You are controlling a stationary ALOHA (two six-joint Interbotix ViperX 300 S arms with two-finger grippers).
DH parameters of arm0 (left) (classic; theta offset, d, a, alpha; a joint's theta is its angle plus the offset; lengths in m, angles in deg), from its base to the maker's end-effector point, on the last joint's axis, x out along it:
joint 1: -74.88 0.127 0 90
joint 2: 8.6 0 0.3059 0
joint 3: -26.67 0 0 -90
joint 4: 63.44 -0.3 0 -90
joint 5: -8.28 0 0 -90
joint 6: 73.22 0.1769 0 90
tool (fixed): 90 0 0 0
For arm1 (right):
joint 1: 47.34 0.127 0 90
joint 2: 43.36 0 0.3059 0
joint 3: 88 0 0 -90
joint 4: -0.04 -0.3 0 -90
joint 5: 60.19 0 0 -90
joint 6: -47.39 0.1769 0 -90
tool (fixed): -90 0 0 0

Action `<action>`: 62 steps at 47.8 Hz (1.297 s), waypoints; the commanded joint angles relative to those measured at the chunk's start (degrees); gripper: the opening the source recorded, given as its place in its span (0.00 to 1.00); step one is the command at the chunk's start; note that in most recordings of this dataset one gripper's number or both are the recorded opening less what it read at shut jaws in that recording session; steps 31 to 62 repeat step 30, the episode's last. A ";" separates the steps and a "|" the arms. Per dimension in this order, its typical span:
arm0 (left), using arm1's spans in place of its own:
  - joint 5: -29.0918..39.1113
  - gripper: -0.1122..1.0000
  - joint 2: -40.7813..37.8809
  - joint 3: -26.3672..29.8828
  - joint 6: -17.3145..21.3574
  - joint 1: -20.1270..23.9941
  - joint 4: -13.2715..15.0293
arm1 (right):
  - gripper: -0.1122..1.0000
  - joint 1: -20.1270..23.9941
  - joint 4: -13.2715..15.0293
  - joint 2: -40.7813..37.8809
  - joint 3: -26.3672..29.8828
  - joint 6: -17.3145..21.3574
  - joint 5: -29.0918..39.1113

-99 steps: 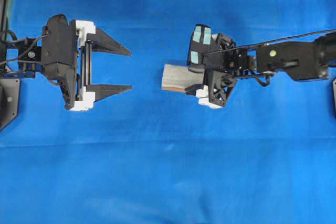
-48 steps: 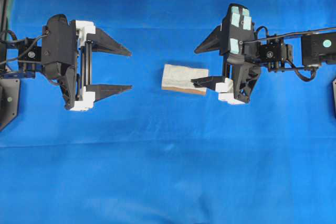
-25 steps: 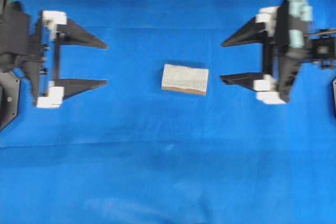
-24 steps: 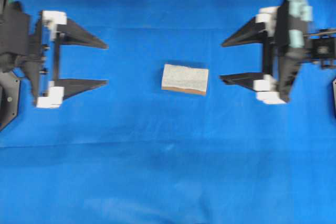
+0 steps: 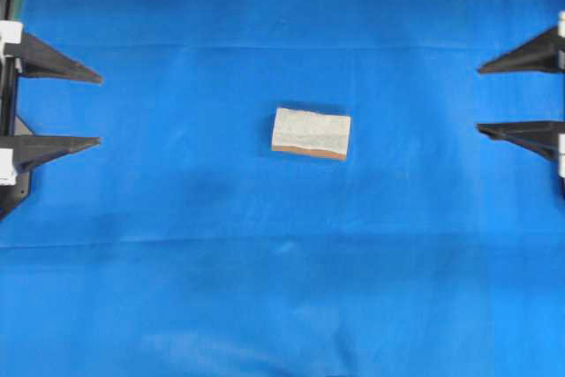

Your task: Hand over the sponge with the left arm and wipe it with the right arm.

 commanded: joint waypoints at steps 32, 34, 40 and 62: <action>1.76 0.90 11.51 -7.91 -0.88 0.00 0.18 | 0.77 0.18 -5.71 8.00 -14.85 0.18 -12.39; 1.76 0.90 11.51 -7.91 -0.88 0.00 0.18 | 0.77 0.18 -5.71 8.00 -14.85 0.18 -12.39; 1.76 0.90 11.51 -7.91 -0.88 0.00 0.18 | 0.77 0.18 -5.71 8.00 -14.85 0.18 -12.39; 1.76 0.90 11.51 -7.91 -0.88 0.00 0.18 | 0.77 0.18 -5.71 8.00 -14.85 0.18 -12.39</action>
